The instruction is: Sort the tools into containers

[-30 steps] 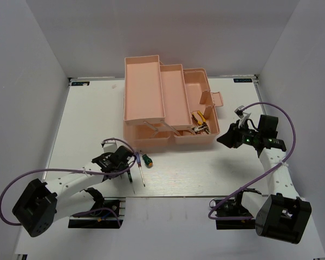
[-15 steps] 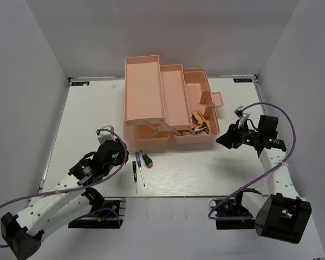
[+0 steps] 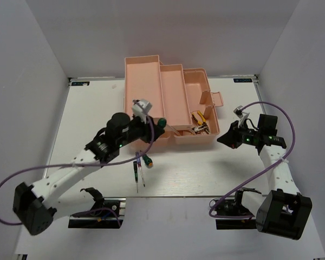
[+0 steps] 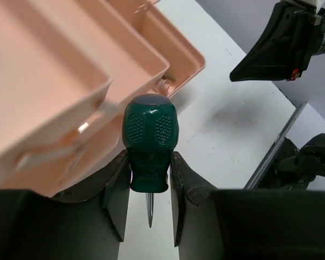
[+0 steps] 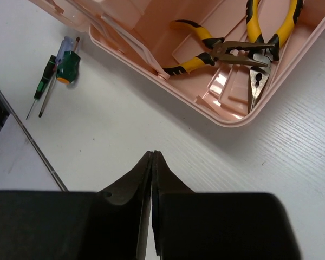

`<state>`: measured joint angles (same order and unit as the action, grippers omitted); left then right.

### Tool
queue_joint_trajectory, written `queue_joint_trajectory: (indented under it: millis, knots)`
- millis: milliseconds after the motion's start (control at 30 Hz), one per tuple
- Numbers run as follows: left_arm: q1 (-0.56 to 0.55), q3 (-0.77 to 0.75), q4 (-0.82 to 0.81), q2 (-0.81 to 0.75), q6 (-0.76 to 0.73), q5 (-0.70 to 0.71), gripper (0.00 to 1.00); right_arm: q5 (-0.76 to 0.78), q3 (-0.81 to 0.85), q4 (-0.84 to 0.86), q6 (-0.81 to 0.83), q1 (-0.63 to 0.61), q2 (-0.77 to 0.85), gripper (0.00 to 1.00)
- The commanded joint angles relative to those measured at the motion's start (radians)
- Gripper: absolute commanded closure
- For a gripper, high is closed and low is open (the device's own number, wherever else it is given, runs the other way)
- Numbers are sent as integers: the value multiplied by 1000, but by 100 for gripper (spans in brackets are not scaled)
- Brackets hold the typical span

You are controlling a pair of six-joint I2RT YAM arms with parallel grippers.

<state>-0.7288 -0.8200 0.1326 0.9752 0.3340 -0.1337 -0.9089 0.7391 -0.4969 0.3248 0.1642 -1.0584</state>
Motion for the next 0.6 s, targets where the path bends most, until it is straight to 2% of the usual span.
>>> queue_joint_trajectory:
  millis: [0, 100, 233, 467, 500, 533, 567]
  knots:
    - [-3, -108, -140, 144, -98, -155, 100, -28, 46, -22, 16, 1, 1, 91]
    - [-3, -231, -151, 291, -107, -165, 100, -30, 46, -19, 17, 1, 6, 84]
    - [6, -388, -151, 442, -107, -155, 100, -27, 54, -28, 22, 0, 8, 80]
    - [6, -554, -70, 606, -107, 31, 99, -30, 59, -32, 22, -15, 14, 69]
    - [6, -589, -41, 620, -107, 63, 93, -27, 62, -32, 25, -28, 14, 67]
    - [6, -609, -22, 634, -107, 104, 79, -22, 62, -32, 26, -34, 15, 65]
    - [6, -626, -10, 663, -107, 115, 72, -22, 63, -32, 31, -61, 17, 64]
